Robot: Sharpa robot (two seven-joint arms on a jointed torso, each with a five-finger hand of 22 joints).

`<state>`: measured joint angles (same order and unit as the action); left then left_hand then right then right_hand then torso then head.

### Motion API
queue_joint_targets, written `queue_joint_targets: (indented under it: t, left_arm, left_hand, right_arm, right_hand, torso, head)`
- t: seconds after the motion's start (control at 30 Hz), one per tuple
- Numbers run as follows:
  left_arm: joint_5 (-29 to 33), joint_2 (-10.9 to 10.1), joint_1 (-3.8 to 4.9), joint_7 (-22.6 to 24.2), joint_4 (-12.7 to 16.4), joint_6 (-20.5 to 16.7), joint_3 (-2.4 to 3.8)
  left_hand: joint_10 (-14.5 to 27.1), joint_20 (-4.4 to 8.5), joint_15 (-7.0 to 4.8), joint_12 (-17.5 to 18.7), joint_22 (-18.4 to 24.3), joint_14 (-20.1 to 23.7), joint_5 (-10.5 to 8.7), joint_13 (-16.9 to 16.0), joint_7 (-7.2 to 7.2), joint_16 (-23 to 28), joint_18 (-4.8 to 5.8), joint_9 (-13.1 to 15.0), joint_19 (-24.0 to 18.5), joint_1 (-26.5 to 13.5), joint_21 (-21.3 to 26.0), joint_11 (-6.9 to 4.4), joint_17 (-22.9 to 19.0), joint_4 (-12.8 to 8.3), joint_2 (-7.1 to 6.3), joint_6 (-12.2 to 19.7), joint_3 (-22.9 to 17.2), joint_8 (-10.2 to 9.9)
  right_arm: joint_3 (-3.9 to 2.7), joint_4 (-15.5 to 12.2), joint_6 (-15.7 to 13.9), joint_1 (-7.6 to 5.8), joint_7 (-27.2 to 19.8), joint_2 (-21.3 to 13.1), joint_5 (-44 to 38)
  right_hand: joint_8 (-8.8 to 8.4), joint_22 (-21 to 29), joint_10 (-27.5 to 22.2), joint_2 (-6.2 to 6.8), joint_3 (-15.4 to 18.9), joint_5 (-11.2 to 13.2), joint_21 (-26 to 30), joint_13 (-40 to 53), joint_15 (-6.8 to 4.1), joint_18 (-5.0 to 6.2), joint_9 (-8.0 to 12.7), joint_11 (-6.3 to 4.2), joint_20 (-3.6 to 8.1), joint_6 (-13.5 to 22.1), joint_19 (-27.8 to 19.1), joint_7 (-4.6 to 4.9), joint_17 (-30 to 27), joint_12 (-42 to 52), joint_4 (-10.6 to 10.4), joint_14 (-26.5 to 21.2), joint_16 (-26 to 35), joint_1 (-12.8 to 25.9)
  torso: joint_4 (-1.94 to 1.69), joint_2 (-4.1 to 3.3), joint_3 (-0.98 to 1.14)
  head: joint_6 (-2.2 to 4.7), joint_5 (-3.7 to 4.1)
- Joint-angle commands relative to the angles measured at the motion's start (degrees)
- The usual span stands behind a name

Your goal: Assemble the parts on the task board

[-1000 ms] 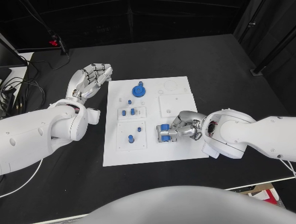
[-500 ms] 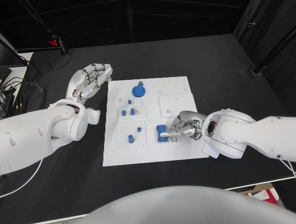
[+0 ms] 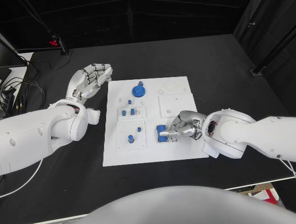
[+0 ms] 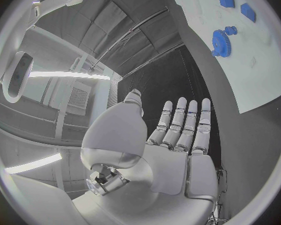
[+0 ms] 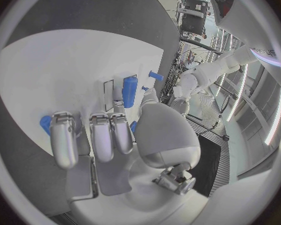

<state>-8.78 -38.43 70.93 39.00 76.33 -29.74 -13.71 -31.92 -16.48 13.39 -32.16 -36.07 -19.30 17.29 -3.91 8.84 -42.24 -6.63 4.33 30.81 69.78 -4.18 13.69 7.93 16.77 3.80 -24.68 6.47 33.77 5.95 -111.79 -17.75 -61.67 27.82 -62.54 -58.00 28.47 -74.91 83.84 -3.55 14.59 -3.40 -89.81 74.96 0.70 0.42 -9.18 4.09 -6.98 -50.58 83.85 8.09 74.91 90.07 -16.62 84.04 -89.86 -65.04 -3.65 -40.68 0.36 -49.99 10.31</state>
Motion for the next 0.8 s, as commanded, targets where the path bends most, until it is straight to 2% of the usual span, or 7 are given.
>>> queue_joint_targets:
  t: [0.03, 0.23, 0.37, 0.4, 0.43, 0.53, 0.8]
  left_arm:
    - [0.0, 0.1, 0.07, 3.8, 0.0, 0.5, 0.05]
    - [0.0, 0.0, 0.04, 3.8, 0.1, 0.6, 0.05]
    - [0.0, -0.1, 0.0, 3.7, 0.0, 0.6, 0.05]
    - [0.0, 0.0, -0.01, 3.7, 0.0, 0.6, 0.05]
    - [0.0, 0.0, -0.03, 3.7, 0.0, 0.6, 0.05]
    - [0.0, 0.0, -0.06, 3.7, -0.1, 0.6, 0.05]
    - [0.0, 0.2, -0.16, 3.6, -0.2, 0.7, 0.05]
  left_hand:
    - [0.3, -0.09, -0.13, -0.2, 0.1, 0.2, 0.22, 0.1, 7.31, -0.3, -0.21, -0.1, 0.2, -0.1, -0.3, 0.0, -0.1, -0.1, 0.65, 0.5, 0.4, 0.4]
    - [0.3, -0.09, -0.14, -0.4, 0.1, 0.2, 0.28, 0.1, 7.31, -0.4, -0.21, -0.1, 0.2, 0.0, -0.3, 0.0, -0.3, -0.1, 0.81, 0.6, 0.6, 0.5]
    - [0.3, -0.09, -0.14, -0.4, 0.1, 0.2, 0.28, 0.1, 7.31, -0.4, -0.21, -0.1, 0.2, 0.0, -0.3, 0.0, -0.3, -0.1, 0.81, 0.6, 0.6, 0.5]
    - [0.3, -0.09, -0.14, -0.4, 0.1, 0.2, 0.28, 0.1, 7.31, -0.4, -0.21, -0.1, 0.2, 0.0, -0.3, 0.0, -0.3, -0.1, 0.81, 0.6, 0.6, 0.5]
    - [0.3, -0.09, -0.14, -0.4, 0.1, 0.2, 0.28, 0.1, 7.31, -0.4, -0.21, -0.1, 0.2, 0.0, -0.3, 0.0, -0.3, -0.1, 0.81, 0.6, 0.6, 0.5]
    - [0.4, -0.09, -0.14, -0.4, 0.2, 0.2, 0.31, 0.1, 7.31, -0.5, -0.21, -0.1, 0.2, 0.0, -0.3, 0.0, -0.3, -0.1, 0.84, 0.6, 0.6, 0.6]
    - [0.4, -0.09, -0.14, -0.4, 0.2, 0.2, 0.33, 0.1, 7.31, -0.5, -0.21, -0.1, 0.2, 0.0, -0.3, 0.0, -0.3, -0.1, 0.88, 0.6, 0.6, 0.6]
  right_arm:
    - [0.01, -0.3, -3.8, -0.04, -2.4, -0.3, -0.2]
    - [0.0, -1.0, -9.3, -0.05, -6.9, -1.5, -0.2]
    - [-0.01, -1.6, -13.8, -0.05, -10.7, -2.8, -0.2]
    - [-0.01, -1.7, -14.8, -0.06, -11.6, -3.0, -0.1]
    - [-0.01, -1.7, -15.4, -0.06, -12.2, -3.2, 0.1]
    - [-0.01, -1.9, -16.2, -0.06, -13.5, -3.5, 0.4]
    - [0.01, -1.4, -16.5, -0.05, -15.1, -4.1, 0.7]
  right_hand:
    - [0.75, -15.1, 6.2, -1.06, -0.6, -1.0, -0.2, 15.0, -0.02, -0.42, -0.3, 0.13, -0.09, 0.1, 6.2, -0.2, 15.1, -0.1, 0.0, 6.0, -0.1, -1.2]
    - [2.96, -15.1, 6.2, -1.42, -1.3, -3.4, -0.2, 15.0, -0.31, -0.42, -1.4, -0.3, 0.19, 0.8, 6.2, -0.61, 15.1, -0.1, 0.4, 6.0, -0.1, -5.9]
    - [6.33, -15.1, 6.2, -0.99, -1.6, -4.6, -0.2, 15.0, -0.33, -0.42, -3.3, -0.59, 0.27, 2.3, 6.2, -0.9, 15.1, -0.1, 0.9, 6.0, -0.1, -10.1]
    - [8.21, -15.1, 6.2, -0.67, -1.5, -4.9, -0.2, 15.0, -0.25, -0.42, -4.4, -0.69, 0.36, 3.4, 6.2, -0.98, 15.1, -0.1, 0.9, 6.0, -0.1, -11.2]
    - [9.11, -15.1, 6.2, -0.73, -1.7, -5.1, -0.2, 15.0, -0.37, -0.42, -5.0, -0.71, 0.34, 3.6, 6.2, -1.04, 15.1, -0.1, 1.1, 6.0, -0.1, -12.0]
    - [12.9, -15.1, 6.2, -0.65, -1.8, -5.0, -0.2, 15.0, -0.36, -0.42, -7.3, -0.93, 0.45, 5.5, 6.2, -1.06, 15.1, -0.1, 1.1, 6.0, -0.1, -14.0]
    - [19.58, -15.1, 6.2, 0.06, -1.6, -4.6, -0.2, 15.0, -0.84, -0.42, -11.8, -1.38, 0.73, 8.0, 6.2, -1.75, 15.1, -0.1, 0.8, 6.0, -0.1, -16.3]
  torso:
    - [0.01, 0.0, -0.01]
    - [0.02, 0.05, 0.07]
    - [-0.04, 0.06, 0.0]
    - [-0.01, 0.08, 0.0]
    - [0.04, 0.06, -0.01]
    - [0.03, 0.01, -0.01]
    - [0.02, 0.05, -0.03]
  head:
    - [-0.01, -0.07]
    - [-0.01, -0.23]
    - [-0.01, -0.07]
    - [-0.01, -0.01]
    - [-0.01, -0.01]
    - [-0.01, 0.21]
    - [-0.01, 0.52]
